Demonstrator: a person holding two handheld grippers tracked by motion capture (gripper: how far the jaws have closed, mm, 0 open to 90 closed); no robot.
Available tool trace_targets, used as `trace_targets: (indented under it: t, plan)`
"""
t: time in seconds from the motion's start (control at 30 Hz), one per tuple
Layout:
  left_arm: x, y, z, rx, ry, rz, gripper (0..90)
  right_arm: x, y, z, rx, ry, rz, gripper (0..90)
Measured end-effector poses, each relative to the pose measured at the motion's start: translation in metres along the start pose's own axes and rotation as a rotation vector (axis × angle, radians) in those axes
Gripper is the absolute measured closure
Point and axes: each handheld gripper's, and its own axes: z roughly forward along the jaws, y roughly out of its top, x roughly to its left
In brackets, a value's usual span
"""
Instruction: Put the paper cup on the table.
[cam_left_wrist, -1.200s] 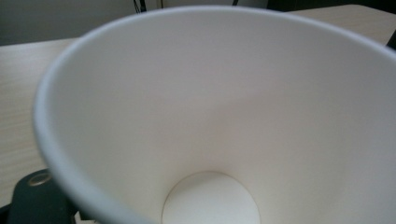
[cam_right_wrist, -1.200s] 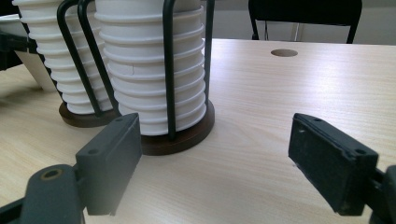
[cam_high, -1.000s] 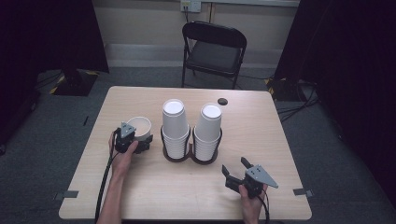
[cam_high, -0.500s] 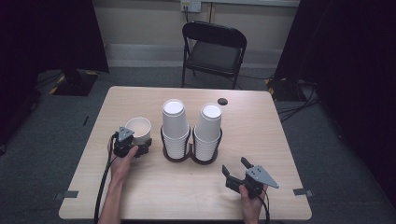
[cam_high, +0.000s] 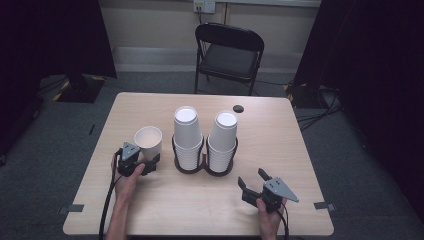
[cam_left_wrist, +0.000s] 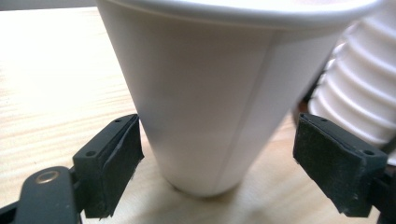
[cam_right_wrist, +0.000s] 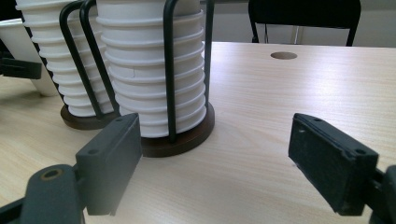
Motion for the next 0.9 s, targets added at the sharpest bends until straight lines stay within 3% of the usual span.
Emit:
trace_targets:
  t: [0.4,0.47,0.6,0.63,0.67,0.73,0.9]
  plan:
    - [-0.017,-0.017,-0.033,-0.099,-0.039,-0.001,15.4,0.0,0.0,-0.001,-0.011,-0.001,0.003,16.7]
    - [-0.029,-0.021,-0.044,-0.109,-0.061,0.036,15.4,0.0,-0.001,-0.001,-0.011,-0.001,0.002,16.7]
    - [-0.043,-0.025,-0.057,-0.13,-0.081,0.04,15.4,0.0,-0.001,-0.001,-0.011,0.0,0.0,16.6]
    - [-0.052,-0.029,-0.063,-0.128,-0.075,0.061,15.4,0.0,0.0,-0.001,-0.011,0.0,0.0,16.7]
    - [-0.052,-0.029,-0.063,-0.128,-0.075,0.061,15.4,0.0,0.0,-0.001,-0.01,-0.001,0.0,16.7]
    - [-0.061,-0.038,-0.068,-0.136,-0.099,0.055,15.4,0.0,0.0,-0.001,-0.009,0.0,-0.001,16.8]
    - [-0.069,-0.041,-0.074,-0.174,-0.071,0.09,15.5,0.002,0.001,0.004,0.039,-0.026,-0.016,17.6]
